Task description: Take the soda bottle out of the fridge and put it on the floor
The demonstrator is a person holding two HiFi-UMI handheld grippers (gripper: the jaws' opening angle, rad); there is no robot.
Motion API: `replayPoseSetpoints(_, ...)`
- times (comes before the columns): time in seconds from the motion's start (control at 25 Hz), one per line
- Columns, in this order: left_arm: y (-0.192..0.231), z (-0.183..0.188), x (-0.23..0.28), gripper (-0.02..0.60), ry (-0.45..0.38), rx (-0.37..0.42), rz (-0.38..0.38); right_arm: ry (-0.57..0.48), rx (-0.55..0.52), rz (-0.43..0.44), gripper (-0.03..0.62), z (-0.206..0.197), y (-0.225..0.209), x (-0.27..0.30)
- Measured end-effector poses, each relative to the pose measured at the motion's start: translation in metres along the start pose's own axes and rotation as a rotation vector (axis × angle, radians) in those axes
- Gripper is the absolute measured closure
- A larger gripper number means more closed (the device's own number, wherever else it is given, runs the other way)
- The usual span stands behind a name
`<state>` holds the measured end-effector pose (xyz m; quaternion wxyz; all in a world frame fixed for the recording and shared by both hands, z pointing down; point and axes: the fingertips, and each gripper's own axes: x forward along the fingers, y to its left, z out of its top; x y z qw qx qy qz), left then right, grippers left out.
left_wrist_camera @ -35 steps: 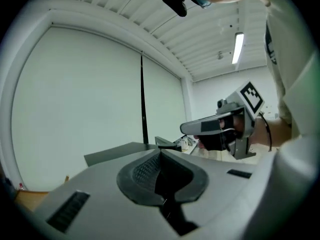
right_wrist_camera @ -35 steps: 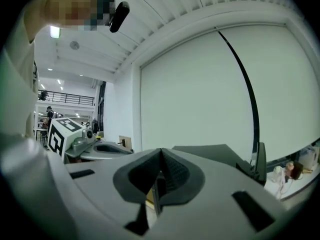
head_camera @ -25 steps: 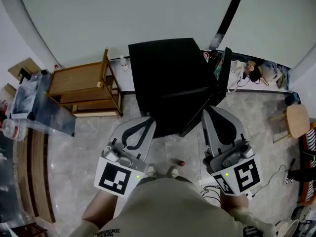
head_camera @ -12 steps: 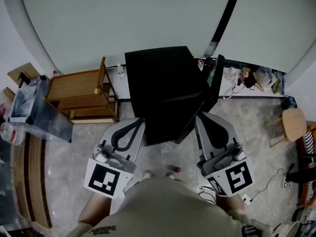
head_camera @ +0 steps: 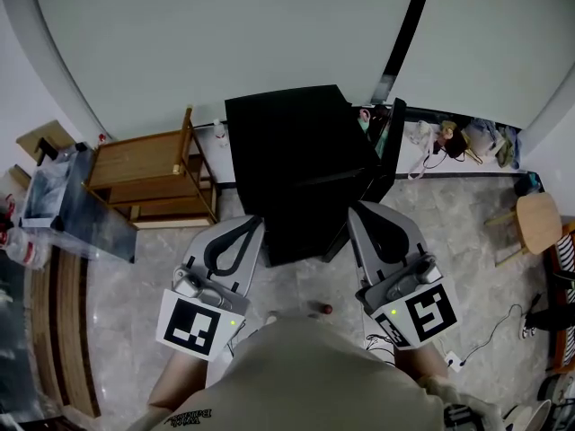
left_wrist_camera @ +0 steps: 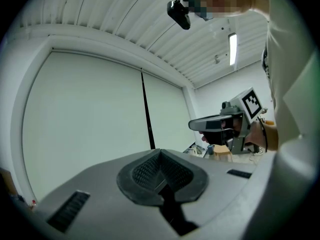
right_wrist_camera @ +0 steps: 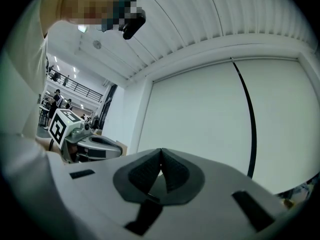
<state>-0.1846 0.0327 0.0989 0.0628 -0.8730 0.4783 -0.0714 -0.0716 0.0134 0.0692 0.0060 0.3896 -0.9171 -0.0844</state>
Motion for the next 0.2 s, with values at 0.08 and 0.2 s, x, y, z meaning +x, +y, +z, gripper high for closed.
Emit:
replayPoseSetpoints(0.08,-0.0015,-0.0007,0.0051,0.575,0.001,-0.011,0.002,0.000,-0.010,-0.003,0.599,-0.0015,-0.0050,0.0014)
replayPoseSetpoints(0.2,-0.0021,-0.0016,0.0114,0.575,0.005,-0.018,0.004,0.000,-0.025,-0.001,0.599,-0.0039,-0.0093,0.0045)
